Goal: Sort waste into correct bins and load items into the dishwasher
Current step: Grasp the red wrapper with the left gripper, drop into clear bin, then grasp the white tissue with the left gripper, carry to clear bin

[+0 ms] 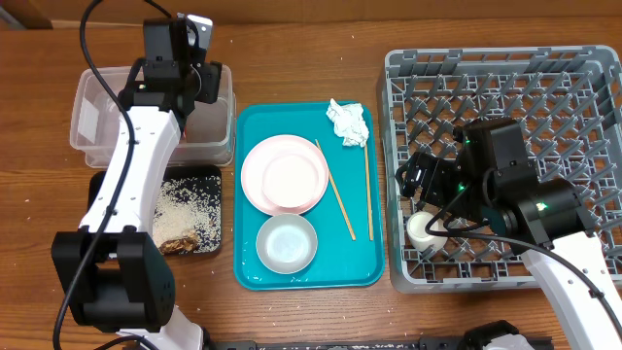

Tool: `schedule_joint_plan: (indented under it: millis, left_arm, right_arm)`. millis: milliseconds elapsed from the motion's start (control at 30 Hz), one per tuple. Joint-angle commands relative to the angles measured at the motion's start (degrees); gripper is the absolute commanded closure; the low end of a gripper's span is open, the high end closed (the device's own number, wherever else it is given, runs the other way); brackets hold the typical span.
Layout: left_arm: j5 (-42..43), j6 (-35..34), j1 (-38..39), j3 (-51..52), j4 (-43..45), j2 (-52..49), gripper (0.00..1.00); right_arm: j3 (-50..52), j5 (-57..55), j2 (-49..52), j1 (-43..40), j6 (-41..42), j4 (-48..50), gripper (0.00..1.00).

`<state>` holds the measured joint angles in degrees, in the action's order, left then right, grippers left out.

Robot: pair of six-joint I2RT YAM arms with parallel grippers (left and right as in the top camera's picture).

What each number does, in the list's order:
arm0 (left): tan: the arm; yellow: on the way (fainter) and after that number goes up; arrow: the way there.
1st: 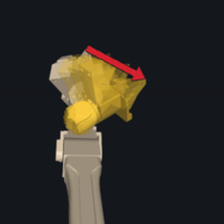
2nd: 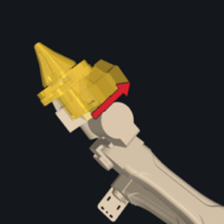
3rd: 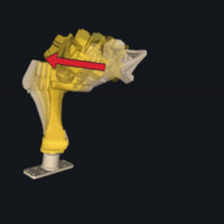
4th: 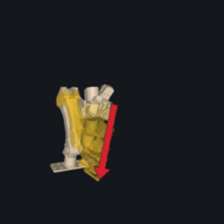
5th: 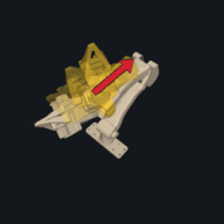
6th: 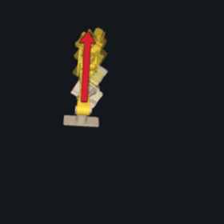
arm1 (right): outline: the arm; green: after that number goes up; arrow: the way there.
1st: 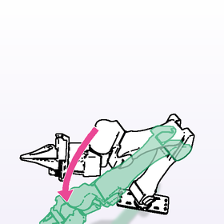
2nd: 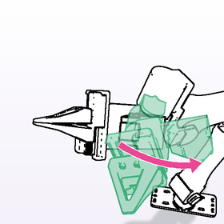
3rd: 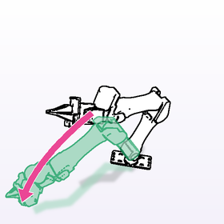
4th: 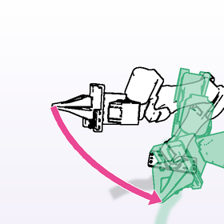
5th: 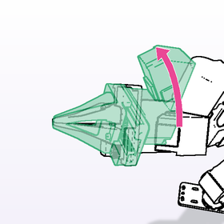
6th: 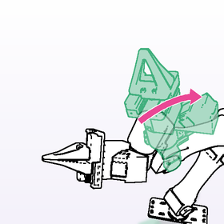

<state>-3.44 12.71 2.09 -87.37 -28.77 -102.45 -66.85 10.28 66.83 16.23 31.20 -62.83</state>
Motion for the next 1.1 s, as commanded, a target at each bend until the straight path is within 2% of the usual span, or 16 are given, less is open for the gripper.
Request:
schedule_joint_plan:
  millis: [0, 133, 200, 367, 567, 667, 767, 900, 967, 1033, 1067]
  left_arm:
    - [9.0, 2.0, 1.8, -1.1, 0.3, 1.7, 0.35]
    - [18.0, -1.4, 6.1, -1.6, -0.2, 3.8, 0.37]
    - [19.6, -1.6, 9.5, -1.5, -1.5, 3.2, 0.38]
    - [13.4, -1.6, 17.5, -0.6, 0.1, -3.0, 0.34]
    - [12.9, -2.6, 24.4, -0.6, 8.5, -14.6, 0.33]
    - [12.0, -2.7, 26.3, -0.6, 11.9, -19.5, 0.24]
    - [12.0, -4.9, 27.4, -0.6, 14.4, -23.2, 0.25]
    - [11.9, -8.2, 28.0, -0.6, 15.0, -24.6, 0.45]
    - [11.6, -8.2, 28.0, -0.6, 14.9, -24.6, 0.66]
    - [10.1, -8.5, 27.9, -0.7, 14.0, -24.3, 0.96]
    - [8.8, -9.8, 27.8, -0.7, 13.1, -23.9, 0.96]
  right_arm:
    - [-1.0, 0.1, -0.3, 0.2, -1.2, 0.0, 0.00]
    - [-1.0, 0.1, -0.3, 0.2, -1.2, 0.0, 0.00]
    - [-1.0, 0.1, -0.3, 0.2, -1.2, 0.0, 0.00]
    - [-1.0, 0.1, -0.3, 0.2, -1.2, 0.0, 0.00]
    - [-1.0, 0.1, -0.3, 0.2, -1.2, -0.1, 0.00]
    - [-1.0, 0.1, -0.3, 0.2, -1.2, -0.3, 0.00]
    - [-1.0, 0.1, -0.3, 0.2, -1.2, -0.7, 0.00]
    - [-1.0, 0.1, -0.3, 0.2, -1.2, -0.8, 0.00]
    - [-1.0, 0.1, -0.3, 0.2, -1.2, -0.8, 0.00]
    - [-1.0, 0.1, -0.3, 0.2, -1.2, -0.7, 0.00]
    - [-1.0, 0.1, -0.3, 0.2, -1.2, -0.7, 0.00]
